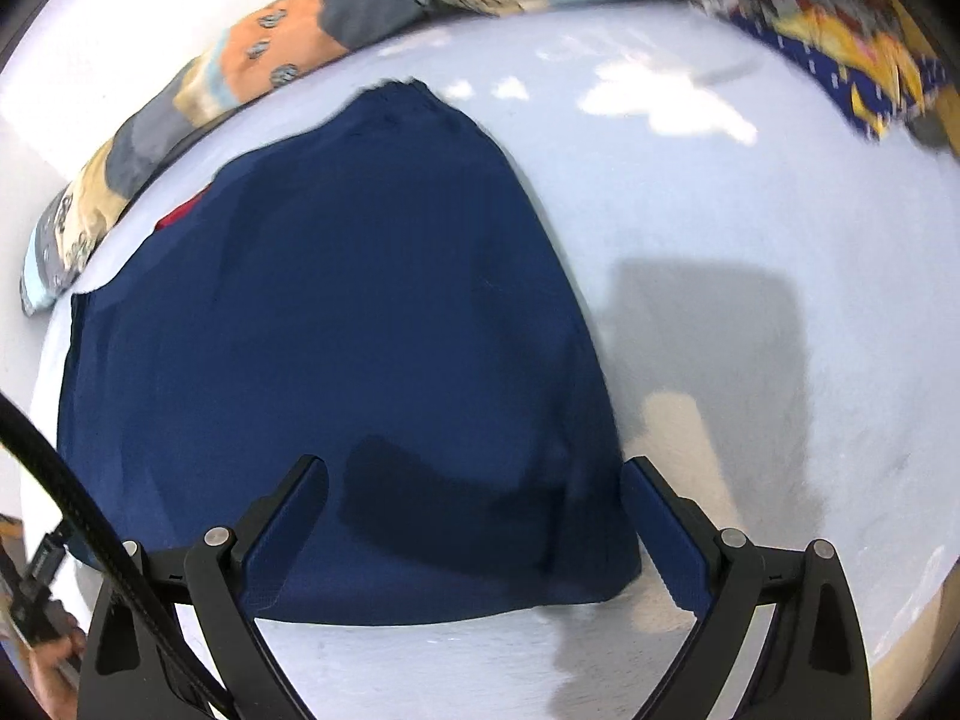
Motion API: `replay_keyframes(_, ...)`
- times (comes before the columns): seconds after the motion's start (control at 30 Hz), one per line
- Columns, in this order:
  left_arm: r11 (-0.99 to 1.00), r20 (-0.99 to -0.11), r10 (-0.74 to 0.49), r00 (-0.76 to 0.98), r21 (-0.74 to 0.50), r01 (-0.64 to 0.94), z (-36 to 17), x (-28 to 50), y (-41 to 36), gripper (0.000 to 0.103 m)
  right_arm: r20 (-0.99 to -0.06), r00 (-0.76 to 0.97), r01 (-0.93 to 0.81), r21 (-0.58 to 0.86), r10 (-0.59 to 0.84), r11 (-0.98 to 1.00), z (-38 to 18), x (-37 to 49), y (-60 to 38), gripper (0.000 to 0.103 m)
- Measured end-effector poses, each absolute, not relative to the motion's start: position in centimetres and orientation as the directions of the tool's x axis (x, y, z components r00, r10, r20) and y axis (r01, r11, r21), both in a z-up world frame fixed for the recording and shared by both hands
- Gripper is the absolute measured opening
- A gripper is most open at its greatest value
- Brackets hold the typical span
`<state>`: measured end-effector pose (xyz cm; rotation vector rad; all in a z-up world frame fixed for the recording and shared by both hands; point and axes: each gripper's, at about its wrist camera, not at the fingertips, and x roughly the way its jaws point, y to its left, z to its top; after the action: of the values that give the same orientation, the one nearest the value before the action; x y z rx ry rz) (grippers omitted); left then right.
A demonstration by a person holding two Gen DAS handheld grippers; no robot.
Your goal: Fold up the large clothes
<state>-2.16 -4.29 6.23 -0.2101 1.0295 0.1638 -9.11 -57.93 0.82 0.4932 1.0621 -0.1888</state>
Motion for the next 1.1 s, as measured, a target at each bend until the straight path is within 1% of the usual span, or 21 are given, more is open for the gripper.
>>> replay_keyframes(0.03, 0.962, -0.866, 0.011, 0.500, -0.128, -0.242, 6.0, -2.1, -4.0, 0.100, -0.868, 0.482, 0.384, 0.334, 0.122, 0.861, 0.3, -9.2, -58.2, 0.100)
replay_keyframes(0.07, 0.958, -0.868, -0.011, 0.497, -0.152, -0.243, 5.8, -2.2, -3.8, 0.092, -0.864, 0.486, 0.386, 0.351, 0.135, 0.853, 0.1, -9.3, -58.3, 0.100)
replay_keyframes(0.1, 0.955, -0.868, -0.032, 0.495, -0.173, -0.241, 5.7, -2.2, -3.8, 0.089, -0.860, 0.492, 0.387, 0.352, 0.133, 0.852, 0.1, -9.4, -58.3, 0.099)
replay_keyframes(0.17, 0.959, -0.864, -0.012, 0.504, -0.152, -0.238, 6.0, -2.1, -4.1, 0.083, -0.854, 0.504, 0.373, 0.352, 0.131, 0.859, 0.3, -9.4, -58.0, 0.091)
replay_keyframes(0.23, 0.965, -0.861, -0.001, 0.509, -0.134, -0.226, 6.2, -2.0, -4.4, 0.080, -0.853, 0.510, 0.361, 0.324, 0.106, 0.874, 0.6, -9.7, -57.7, 0.075)
replay_keyframes(0.27, 0.966, -0.860, 0.002, 0.510, -0.130, -0.224, 6.2, -2.0, -4.4, 0.079, -0.853, 0.514, 0.353, 0.311, 0.095, 0.882, 0.7, -9.9, -57.6, 0.071)
replay_keyframes(0.33, 0.967, -0.857, 0.009, 0.516, -0.124, -0.223, 6.3, -2.0, -4.5, 0.075, -0.852, 0.519, 0.364, 0.296, 0.072, 0.883, 0.6, -10.1, -58.2, 0.049)
replay_keyframes(0.37, 0.968, -0.854, 0.016, 0.521, -0.116, -0.220, 6.4, -2.0, -4.5, 0.070, -0.850, 0.522, 0.372, 0.298, 0.067, 0.879, 0.6, -10.2, -58.6, 0.045)
replay_keyframes(0.4, 0.969, -0.851, 0.021, 0.524, -0.110, -0.219, 6.6, -2.1, -4.5, 0.068, -0.849, 0.525, 0.373, 0.293, 0.060, 0.880, 0.6, -10.1, -59.0, 0.037)
replay_keyframes(0.43, 0.971, -0.850, 0.028, 0.527, -0.102, -0.217, 6.7, -2.1, -4.5, 0.065, -0.847, 0.530, 0.366, 0.277, 0.046, 0.888, 0.9, -10.1, -59.2, 0.031)
replay_keyframes(0.47, 0.973, -0.848, 0.039, 0.529, -0.089, -0.214, 6.8, -2.0, -4.5, 0.062, -0.846, 0.531, 0.363, 0.265, 0.035, 0.893, 1.1, -10.2, -59.2, 0.029)
replay_keyframes(0.5, 0.974, -0.845, 0.049, 0.532, -0.077, -0.212, 6.9, -2.1, -4.5, 0.060, -0.846, 0.532, 0.360, 0.248, 0.021, 0.899, 1.3, -10.2, -59.1, 0.029)
replay_keyframes(0.63, 0.977, -0.839, 0.075, 0.539, -0.045, -0.206, 7.2, -2.2, -4.6, 0.056, -0.832, 0.543, 0.351, 0.099, -0.116, 0.931, 2.6, -10.0, -58.0, 0.029)
replay_keyframes(0.77, 0.978, -0.814, 0.150, 0.561, 0.037, -0.207, 8.0, -2.3, -5.0, 0.054, -0.812, 0.569, 0.324, 0.071, -0.134, 0.944, 3.7, -10.0, -56.9, 0.030)
replay_keyframes(0.8, 0.977, -0.807, 0.162, 0.568, 0.048, -0.210, 8.3, -2.3, -5.2, 0.055, -0.794, 0.595, 0.297, 0.073, -0.124, 0.952, 4.3, -10.1, -56.3, 0.033)
replay_keyframes(0.83, 0.976, -0.802, 0.167, 0.574, 0.051, -0.213, 8.6, -2.3, -5.2, 0.057, -0.777, 0.618, 0.264, 0.057, -0.123, 0.963, 4.9, -10.3, -55.4, 0.040)
replay_keyframes(0.87, 0.975, -0.798, 0.169, 0.579, 0.051, -0.215, 8.8, -2.2, -5.4, 0.062, -0.764, 0.630, 0.238, 0.020, -0.139, 0.971, 5.4, -10.4, -54.3, 0.043)
replay_keyframes(0.93, 0.977, -0.789, 0.165, 0.592, 0.050, -0.206, 9.1, -2.3, -5.8, 0.065, -0.744, 0.655, 0.174, -0.016, -0.128, 0.985, 6.0, -10.7, -52.5, 0.045)
replay_keyframes(1.0, 0.980, -0.789, 0.167, 0.591, 0.070, -0.184, 8.9, -2.2, -6.4, 0.065, -0.770, 0.637, 0.101, 0.045, -0.029, 0.994, 5.5, -10.2, -51.1, 0.045)
replay_keyframes(1.07, 0.982, -0.792, 0.169, 0.586, 0.087, -0.166, 8.6, -2.2, -6.7, 0.065, -0.802, 0.592, 0.081, 0.162, 0.083, 0.984, 4.3, -9.9, -51.1, 0.034)
replay_keyframes(1.1, 0.983, -0.797, 0.166, 0.581, 0.090, -0.158, 8.4, -2.1, -6.8, 0.065, -0.818, 0.565, 0.090, 0.194, 0.110, 0.977, 3.5, -9.7, -51.3, 0.025)
